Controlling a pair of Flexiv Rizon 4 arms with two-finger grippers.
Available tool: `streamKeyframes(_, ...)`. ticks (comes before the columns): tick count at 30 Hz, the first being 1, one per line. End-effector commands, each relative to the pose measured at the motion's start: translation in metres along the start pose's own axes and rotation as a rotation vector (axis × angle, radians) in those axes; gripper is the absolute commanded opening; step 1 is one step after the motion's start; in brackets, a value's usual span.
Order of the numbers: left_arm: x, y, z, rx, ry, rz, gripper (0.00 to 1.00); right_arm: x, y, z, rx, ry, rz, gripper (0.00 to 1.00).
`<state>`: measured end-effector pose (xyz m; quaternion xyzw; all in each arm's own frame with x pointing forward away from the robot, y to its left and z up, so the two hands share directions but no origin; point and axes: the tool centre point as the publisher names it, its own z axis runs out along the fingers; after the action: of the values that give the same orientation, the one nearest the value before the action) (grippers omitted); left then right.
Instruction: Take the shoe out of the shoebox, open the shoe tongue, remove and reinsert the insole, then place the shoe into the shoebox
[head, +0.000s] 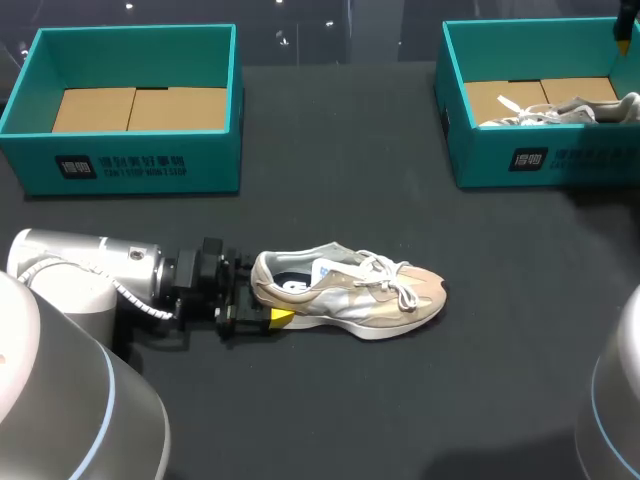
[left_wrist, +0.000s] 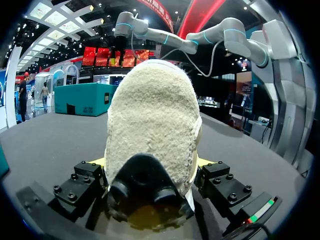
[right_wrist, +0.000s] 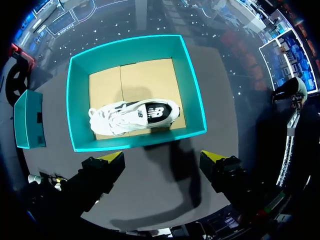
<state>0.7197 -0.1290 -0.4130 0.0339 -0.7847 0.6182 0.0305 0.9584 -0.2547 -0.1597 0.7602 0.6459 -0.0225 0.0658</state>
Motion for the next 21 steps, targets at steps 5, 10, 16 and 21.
streamKeyframes(5,0.004,0.005,0.000,0.000,-0.003,-0.001,0.00,0.055,-0.041,-0.019,-0.002,-0.037,0.023,1.00)
streamKeyframes(10,0.004,0.005,0.000,0.000,-0.003,-0.001,0.00,0.097,-0.083,-0.033,-0.022,-0.021,0.053,1.00)
streamKeyframes(16,0.004,0.005,0.000,0.000,-0.003,-0.001,0.00,0.148,-0.127,-0.047,-0.012,-0.026,0.071,1.00)
streamKeyframes(21,0.004,0.005,0.000,0.000,-0.003,-0.001,0.00,0.171,-0.146,-0.053,0.030,-0.031,0.088,1.00)
